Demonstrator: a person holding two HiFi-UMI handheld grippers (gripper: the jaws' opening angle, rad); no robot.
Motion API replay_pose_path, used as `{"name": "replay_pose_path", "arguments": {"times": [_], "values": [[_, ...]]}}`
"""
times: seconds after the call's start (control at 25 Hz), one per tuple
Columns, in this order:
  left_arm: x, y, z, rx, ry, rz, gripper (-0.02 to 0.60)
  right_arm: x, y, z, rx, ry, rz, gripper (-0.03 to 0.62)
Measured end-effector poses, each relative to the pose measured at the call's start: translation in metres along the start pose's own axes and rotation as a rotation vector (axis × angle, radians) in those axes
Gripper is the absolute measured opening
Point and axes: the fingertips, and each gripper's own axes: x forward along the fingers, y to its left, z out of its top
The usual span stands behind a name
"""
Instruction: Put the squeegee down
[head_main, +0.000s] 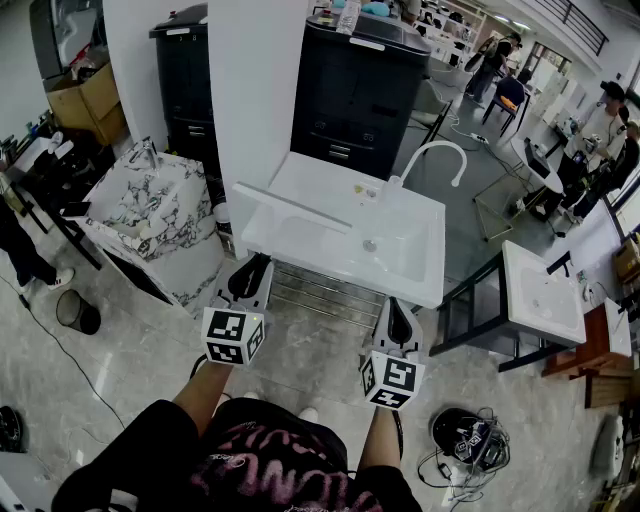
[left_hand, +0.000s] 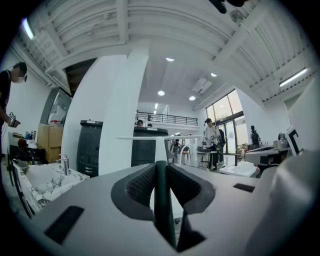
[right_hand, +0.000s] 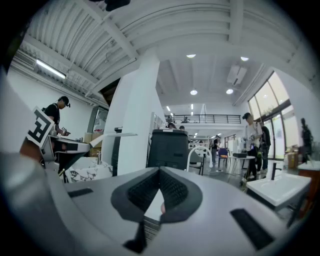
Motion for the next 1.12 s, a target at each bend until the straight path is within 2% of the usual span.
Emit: {"name": "replay_pose_path", "arguments": {"times": [0.72, 1.12], "values": [[-0.001, -0.009, -0.004, 0.007, 0.010, 0.003, 0.089, -0.005, -0.008, 0.001, -0.003, -0.018, -0.003, 0.021], [0.008, -0.043, -0.008, 0.020, 0.027, 0.009, 0.089, -0.015, -0.041, -0.014, 0.022, -0.003, 0.003, 0.021]]}}
